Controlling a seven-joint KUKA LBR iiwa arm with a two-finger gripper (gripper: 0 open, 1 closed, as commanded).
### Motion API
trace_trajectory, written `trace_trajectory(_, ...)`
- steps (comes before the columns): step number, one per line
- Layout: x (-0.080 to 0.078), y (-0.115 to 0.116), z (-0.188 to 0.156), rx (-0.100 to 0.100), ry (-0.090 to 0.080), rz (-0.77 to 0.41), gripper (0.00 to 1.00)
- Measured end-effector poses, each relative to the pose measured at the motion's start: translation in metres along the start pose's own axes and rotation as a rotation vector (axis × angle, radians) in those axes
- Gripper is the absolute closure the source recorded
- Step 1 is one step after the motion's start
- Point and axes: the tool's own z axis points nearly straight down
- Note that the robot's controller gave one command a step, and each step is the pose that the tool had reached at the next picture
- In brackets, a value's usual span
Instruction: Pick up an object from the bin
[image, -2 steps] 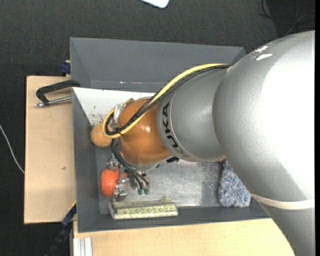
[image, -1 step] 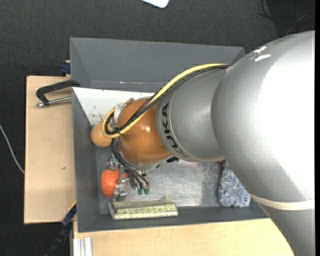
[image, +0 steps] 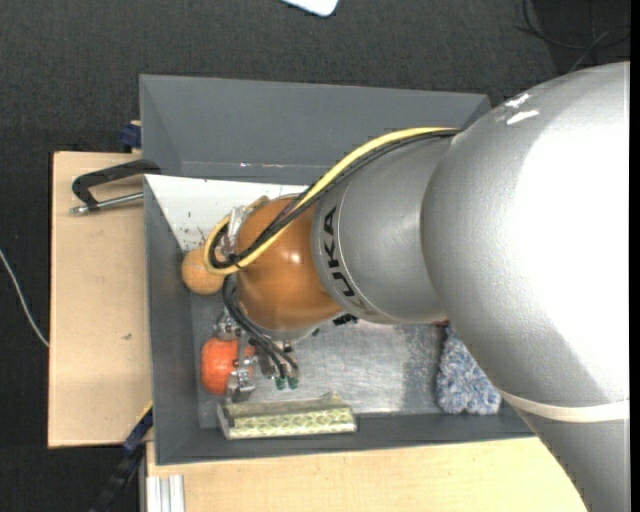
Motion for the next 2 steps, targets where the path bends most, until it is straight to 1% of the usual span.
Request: trace_trajectory(2, 0.0, -0.0001, 0.0, 0.0, 0.0, 0.0, 1.0)
